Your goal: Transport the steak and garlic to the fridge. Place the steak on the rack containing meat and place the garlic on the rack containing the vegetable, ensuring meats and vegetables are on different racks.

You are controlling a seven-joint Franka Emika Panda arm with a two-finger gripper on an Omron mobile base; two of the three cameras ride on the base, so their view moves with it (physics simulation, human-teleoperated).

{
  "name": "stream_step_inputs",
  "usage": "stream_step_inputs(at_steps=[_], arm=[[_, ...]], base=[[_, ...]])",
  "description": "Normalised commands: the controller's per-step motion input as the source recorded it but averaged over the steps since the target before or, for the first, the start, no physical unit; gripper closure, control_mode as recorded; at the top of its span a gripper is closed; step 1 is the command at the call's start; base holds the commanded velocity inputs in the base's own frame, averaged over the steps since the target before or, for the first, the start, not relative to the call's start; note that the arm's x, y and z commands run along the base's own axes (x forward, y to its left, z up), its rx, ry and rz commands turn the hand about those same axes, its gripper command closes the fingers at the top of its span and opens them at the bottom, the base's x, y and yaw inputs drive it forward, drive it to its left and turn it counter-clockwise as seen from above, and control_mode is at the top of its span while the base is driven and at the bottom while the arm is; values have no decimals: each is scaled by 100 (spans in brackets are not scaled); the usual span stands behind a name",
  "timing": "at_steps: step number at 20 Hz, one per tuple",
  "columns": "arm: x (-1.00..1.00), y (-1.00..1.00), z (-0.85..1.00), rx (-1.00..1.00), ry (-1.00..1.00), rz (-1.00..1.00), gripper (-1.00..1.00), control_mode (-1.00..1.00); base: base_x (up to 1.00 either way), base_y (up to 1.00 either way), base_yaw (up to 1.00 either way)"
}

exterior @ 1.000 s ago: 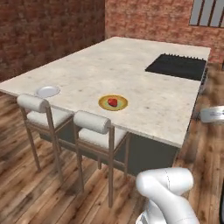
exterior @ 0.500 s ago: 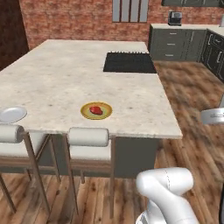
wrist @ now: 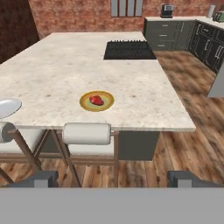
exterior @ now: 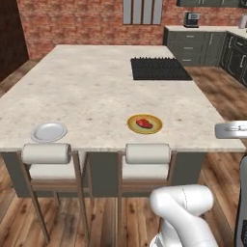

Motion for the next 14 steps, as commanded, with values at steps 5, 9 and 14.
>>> stream_step_inputs(at_steps=[5,9,14], arm=[[0,0,0,0,0,0,-100,100],[0,0,0,0,0,0,-100,100],[0,0,0,0,0,0,-100,100]], base=[[32,0,17],[81,0,11],[100,24,0]])
